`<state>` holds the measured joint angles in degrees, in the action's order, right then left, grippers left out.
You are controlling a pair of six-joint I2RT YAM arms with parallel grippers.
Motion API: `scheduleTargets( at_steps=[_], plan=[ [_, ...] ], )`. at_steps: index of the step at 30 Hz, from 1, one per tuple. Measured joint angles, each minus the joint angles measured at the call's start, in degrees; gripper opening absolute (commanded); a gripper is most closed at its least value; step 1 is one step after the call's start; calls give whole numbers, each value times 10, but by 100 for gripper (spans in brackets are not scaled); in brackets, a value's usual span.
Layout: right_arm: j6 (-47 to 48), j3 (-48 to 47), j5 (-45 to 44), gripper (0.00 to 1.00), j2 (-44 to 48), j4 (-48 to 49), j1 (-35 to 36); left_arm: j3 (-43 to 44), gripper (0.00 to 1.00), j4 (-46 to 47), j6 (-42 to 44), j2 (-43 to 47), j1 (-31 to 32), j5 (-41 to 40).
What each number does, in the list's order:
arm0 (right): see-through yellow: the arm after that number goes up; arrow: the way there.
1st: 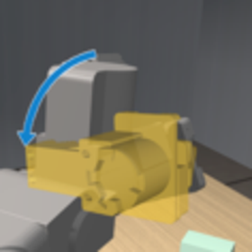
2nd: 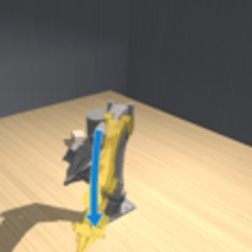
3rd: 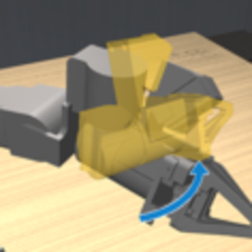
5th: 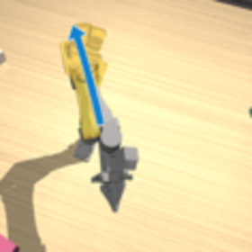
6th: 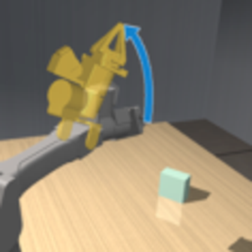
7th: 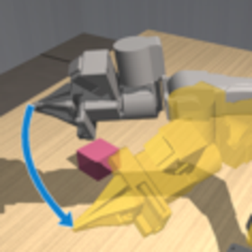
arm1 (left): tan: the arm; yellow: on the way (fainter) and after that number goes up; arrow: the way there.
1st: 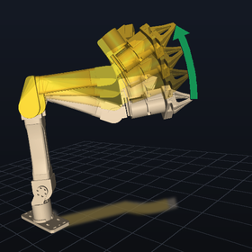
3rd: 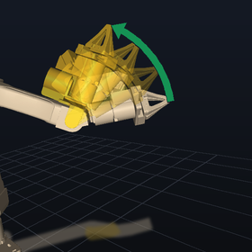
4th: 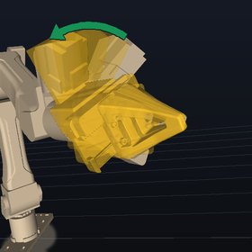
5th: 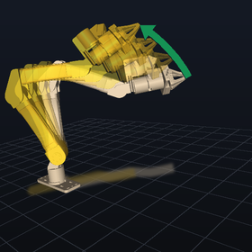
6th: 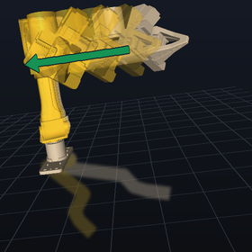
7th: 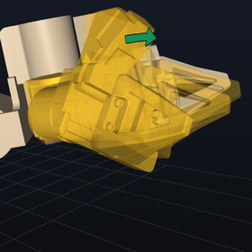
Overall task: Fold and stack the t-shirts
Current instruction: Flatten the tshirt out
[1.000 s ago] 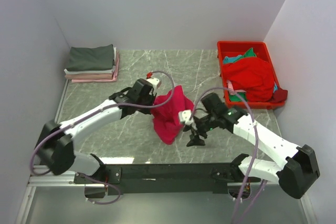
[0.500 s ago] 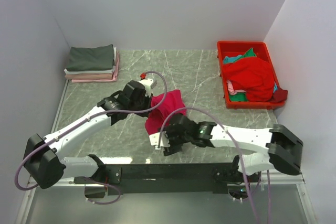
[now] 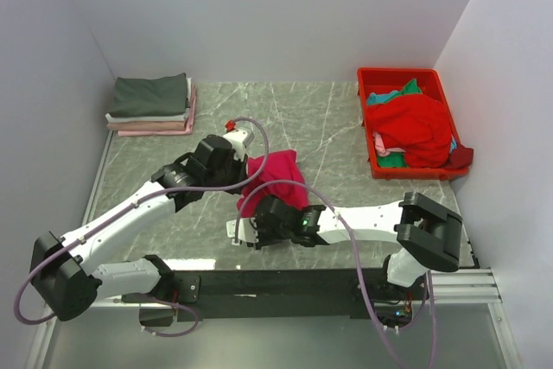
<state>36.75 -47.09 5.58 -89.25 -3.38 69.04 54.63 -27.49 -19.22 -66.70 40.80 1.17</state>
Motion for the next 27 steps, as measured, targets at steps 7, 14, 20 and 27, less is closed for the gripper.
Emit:
scheduleTargets(
  at_steps=[7, 14, 20, 27],
  plan=[
    [-20, -2, 19, 0, 71, -46, -17, -26, 0, -3, 0, 43, -3, -21],
    [-13, -40, 110, 23, 215, -126, -113, -28, 0, -7, 0, 98, -10, -43],
    [14, -48, 139, 56, 165, -152, -39, -28, 0, -7, 0, 108, -12, -40],
    [33, -42, 25, 59, 6, -107, 63, -29, 0, -6, 0, 106, -14, -36]
  ],
)
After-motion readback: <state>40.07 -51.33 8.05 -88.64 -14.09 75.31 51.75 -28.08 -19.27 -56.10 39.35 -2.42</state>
